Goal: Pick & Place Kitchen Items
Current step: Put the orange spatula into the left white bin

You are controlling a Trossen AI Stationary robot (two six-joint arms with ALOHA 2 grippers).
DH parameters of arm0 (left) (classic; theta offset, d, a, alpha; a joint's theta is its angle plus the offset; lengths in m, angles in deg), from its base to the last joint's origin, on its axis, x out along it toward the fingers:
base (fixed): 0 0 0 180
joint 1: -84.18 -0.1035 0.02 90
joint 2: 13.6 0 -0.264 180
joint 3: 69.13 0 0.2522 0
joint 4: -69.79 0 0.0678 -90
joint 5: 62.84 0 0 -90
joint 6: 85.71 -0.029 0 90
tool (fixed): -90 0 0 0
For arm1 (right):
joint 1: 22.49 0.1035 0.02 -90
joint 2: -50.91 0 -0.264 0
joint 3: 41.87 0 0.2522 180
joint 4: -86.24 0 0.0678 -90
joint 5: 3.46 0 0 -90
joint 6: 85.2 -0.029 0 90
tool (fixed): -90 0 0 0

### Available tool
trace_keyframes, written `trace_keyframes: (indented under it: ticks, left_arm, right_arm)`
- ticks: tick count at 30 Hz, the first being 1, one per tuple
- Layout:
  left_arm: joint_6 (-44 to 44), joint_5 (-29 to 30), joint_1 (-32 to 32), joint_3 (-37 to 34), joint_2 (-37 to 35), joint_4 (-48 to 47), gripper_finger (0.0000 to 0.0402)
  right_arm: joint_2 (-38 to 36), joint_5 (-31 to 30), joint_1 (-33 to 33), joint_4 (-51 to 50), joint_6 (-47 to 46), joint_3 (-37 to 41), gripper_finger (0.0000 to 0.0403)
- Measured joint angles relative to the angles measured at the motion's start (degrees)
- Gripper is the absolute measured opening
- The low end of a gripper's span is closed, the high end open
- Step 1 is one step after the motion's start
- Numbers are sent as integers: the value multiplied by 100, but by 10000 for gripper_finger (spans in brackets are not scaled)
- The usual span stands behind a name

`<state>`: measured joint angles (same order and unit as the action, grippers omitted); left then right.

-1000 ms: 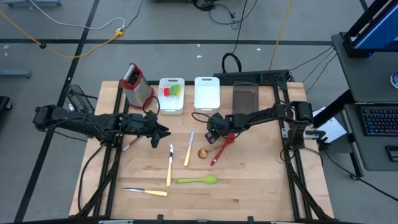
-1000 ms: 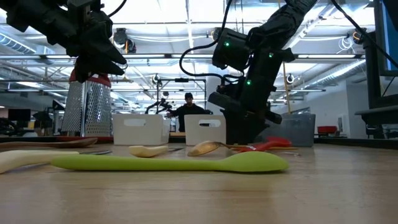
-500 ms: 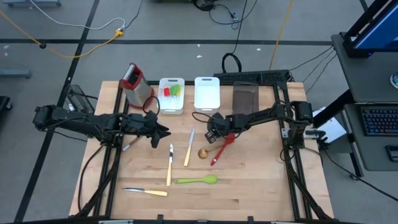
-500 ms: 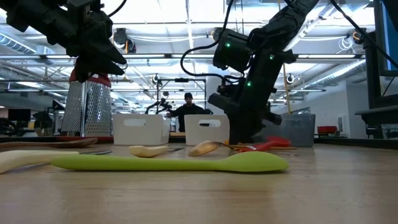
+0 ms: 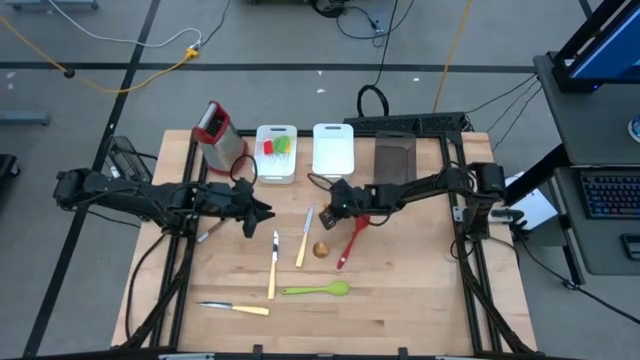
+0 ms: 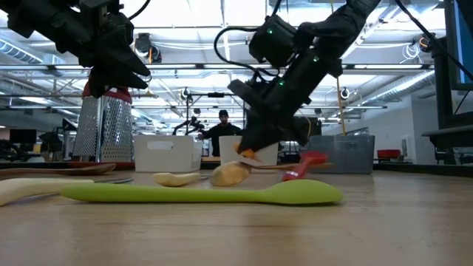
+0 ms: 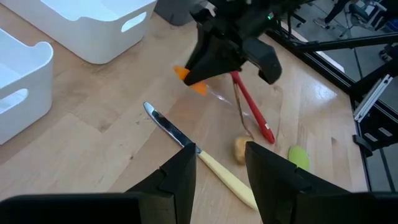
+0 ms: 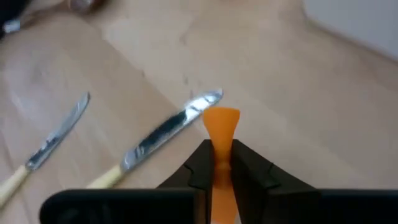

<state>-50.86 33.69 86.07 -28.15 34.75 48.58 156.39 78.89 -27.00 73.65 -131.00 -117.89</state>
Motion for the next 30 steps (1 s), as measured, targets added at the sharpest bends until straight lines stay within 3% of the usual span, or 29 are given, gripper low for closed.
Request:
trace_keyframes:
  ticks: [16, 30]
  left_arm:
    - [-158, 4, 0, 0, -2, 94, 141]
    - [190, 219, 2, 2, 0, 801, 141]
  right_arm:
    - [-3, -95, -46, 1380, 793, 0, 29]
    - [-9, 1066, -240, 3467, 605, -4, 29]
